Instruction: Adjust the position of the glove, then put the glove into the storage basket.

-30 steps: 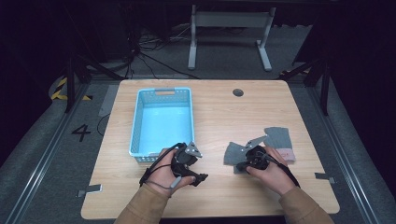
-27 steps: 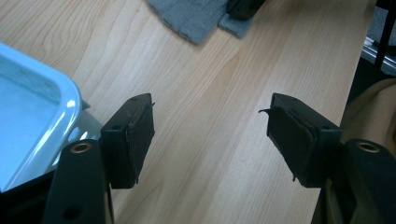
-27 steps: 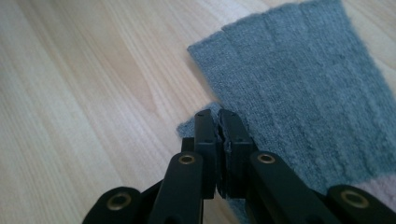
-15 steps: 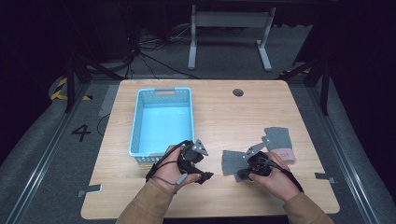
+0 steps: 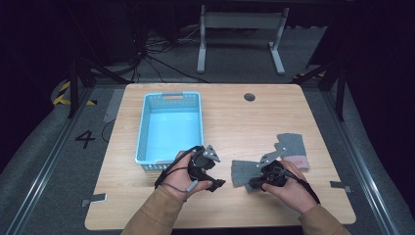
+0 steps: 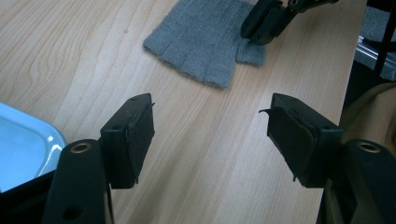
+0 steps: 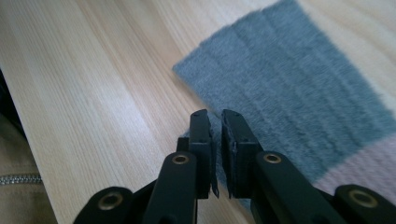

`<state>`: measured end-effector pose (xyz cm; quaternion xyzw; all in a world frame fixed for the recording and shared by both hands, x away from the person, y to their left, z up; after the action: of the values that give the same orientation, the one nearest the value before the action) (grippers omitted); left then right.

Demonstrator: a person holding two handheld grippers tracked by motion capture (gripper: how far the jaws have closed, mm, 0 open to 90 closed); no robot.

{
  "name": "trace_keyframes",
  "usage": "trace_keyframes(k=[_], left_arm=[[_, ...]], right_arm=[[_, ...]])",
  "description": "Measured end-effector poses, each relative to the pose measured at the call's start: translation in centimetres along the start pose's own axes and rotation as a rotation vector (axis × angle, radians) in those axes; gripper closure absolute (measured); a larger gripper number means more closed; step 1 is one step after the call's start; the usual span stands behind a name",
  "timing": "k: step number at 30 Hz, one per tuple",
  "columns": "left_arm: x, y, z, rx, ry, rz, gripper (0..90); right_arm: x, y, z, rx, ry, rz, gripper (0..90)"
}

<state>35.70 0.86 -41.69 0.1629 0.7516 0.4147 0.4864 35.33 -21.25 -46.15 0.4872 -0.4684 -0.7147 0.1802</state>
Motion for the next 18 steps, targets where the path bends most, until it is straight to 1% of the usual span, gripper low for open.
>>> trace_keyframes(k=[1, 2, 3, 4, 5, 8, 11, 13, 16, 18], left_arm=[[0.0, 0.0, 0.0, 0.0, 0.0, 0.0, 32.5], [0.0, 0.0, -0.1, 0.0, 0.001, 0.003, 32.4], [0.0, 0.0, -0.1, 0.001, 0.0, 0.004, 32.5], [0.0, 0.0, -0.1, 0.001, 0.0, 0.004, 32.5], [0.1, 0.0, -0.1, 0.0, -0.001, 0.003, 32.5], [0.2, 0.1, 0.0, -0.003, 0.005, 0.003, 32.5], [0.2, 0.2, 0.0, -0.004, 0.004, 0.002, 32.5], [0.3, 0.2, 0.0, -0.007, 0.007, 0.001, 32.4], [0.4, 0.2, 0.0, -0.007, 0.006, 0.0, 32.4], [0.4, 0.3, 0.1, -0.009, 0.015, -0.002, 32.4]], right_arm=[[0.0, 0.0, 0.0, 0.0, 0.0, 0.0, 83.8], [-0.2, 0.7, -0.1, 0.017, 0.0, -0.034, 84.0], [-0.2, 1.0, -0.2, 0.025, -0.001, -0.046, 84.2], [-0.2, 1.0, -0.2, 0.025, -0.001, -0.046, 84.2], [-0.4, 1.6, -0.4, 0.04, -0.008, -0.07, 85.0], [-0.5, 2.4, -0.7, 0.06, -0.018, -0.094, 86.9], [-0.4, 2.8, -1.0, 0.075, -0.029, -0.104, 87.6], [-0.3, 3.4, -1.5, 0.091, -0.045, -0.115, 88.6], [0.2, 4.1, -2.4, 0.128, -0.077, -0.121, 89.6], [0.4, 4.5, -3.0, 0.15, -0.098, -0.125, 89.9]])
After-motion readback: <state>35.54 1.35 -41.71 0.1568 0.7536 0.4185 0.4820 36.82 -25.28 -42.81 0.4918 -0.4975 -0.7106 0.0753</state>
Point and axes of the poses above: each handheld gripper's, and its own axes: y roughly backward along the jaws, x roughly out of its underside, z roughly to its left, the point moved 4 cm from there along -y, roughly forward along the jaws, and after that the axes turned 5 degrees about y, right-handed, at the moved point
